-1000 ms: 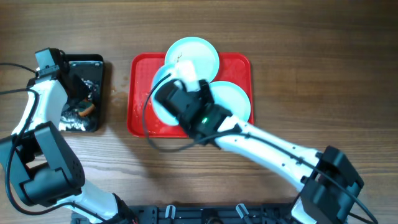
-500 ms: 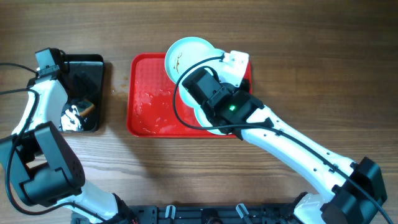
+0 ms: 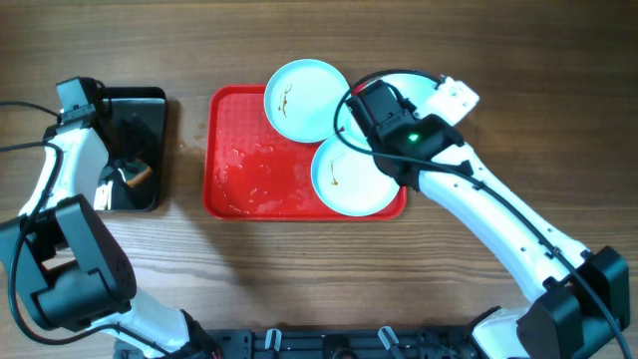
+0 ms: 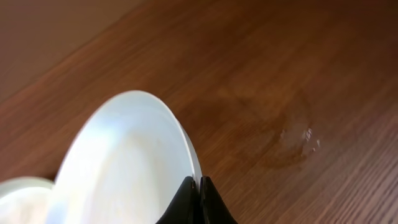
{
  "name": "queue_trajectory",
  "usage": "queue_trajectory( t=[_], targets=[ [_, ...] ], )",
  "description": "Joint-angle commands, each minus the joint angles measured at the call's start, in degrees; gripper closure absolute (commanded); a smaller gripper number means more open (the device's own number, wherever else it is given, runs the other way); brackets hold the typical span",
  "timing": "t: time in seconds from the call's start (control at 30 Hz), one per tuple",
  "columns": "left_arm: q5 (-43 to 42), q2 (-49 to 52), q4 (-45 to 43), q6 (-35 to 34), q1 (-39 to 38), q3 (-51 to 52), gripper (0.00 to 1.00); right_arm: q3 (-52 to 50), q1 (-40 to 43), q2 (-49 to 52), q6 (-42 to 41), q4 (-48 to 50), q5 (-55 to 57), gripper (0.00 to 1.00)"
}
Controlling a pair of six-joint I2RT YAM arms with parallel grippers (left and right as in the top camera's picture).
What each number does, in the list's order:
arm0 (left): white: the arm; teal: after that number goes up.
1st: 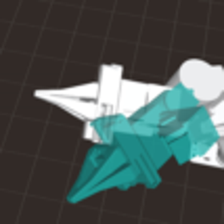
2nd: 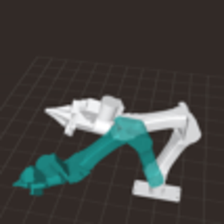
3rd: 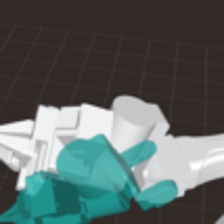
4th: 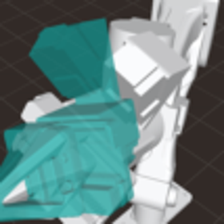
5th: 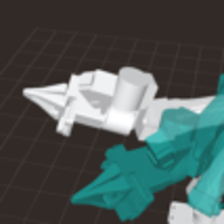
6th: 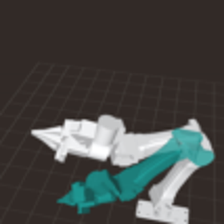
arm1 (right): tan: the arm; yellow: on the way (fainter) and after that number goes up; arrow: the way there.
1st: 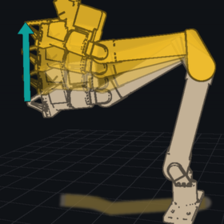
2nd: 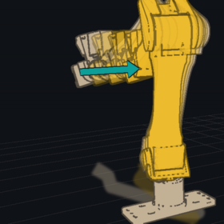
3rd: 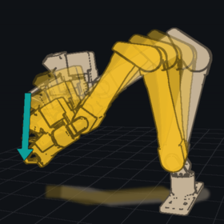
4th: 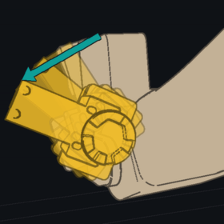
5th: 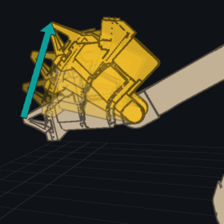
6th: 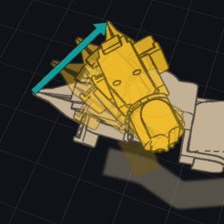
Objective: Clean dirty plates on tray and stack at the side
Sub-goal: 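Lift the cleaned plate with the right gripper and move it right of the tray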
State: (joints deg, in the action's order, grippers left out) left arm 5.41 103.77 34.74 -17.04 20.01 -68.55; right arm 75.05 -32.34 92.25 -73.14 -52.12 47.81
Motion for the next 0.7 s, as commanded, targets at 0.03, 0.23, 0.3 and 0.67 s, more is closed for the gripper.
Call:
queue_trajectory(
  t=[0.03, 0.23, 0.3, 0.67],
  targets=[
    [-0.7, 0.3, 0.1, -0.1, 0.4, -0.7, 0.00, 0.6, 4.2, 2.1, -14.1, -3.3, -0.4, 0.96],
    [-0.8, 0.3, -0.1, -0.1, 0.4, -0.7, 0.00, 0.6, 9.8, 2.9, -21.6, -6.1, -4.2, 0.96],
    [-0.9, 0.3, -0.5, -0.1, 0.4, -0.7, 0.01, 0.6, 11.3, 3.2, -21.4, -6.2, -4.6, 0.96],
    [-0.9, 0.3, -0.9, -0.1, 0.4, -0.7, 0.00, 0.6, 11.0, 7.3, 29.6, 16.0, -37.7, 0.96]
  ],
)
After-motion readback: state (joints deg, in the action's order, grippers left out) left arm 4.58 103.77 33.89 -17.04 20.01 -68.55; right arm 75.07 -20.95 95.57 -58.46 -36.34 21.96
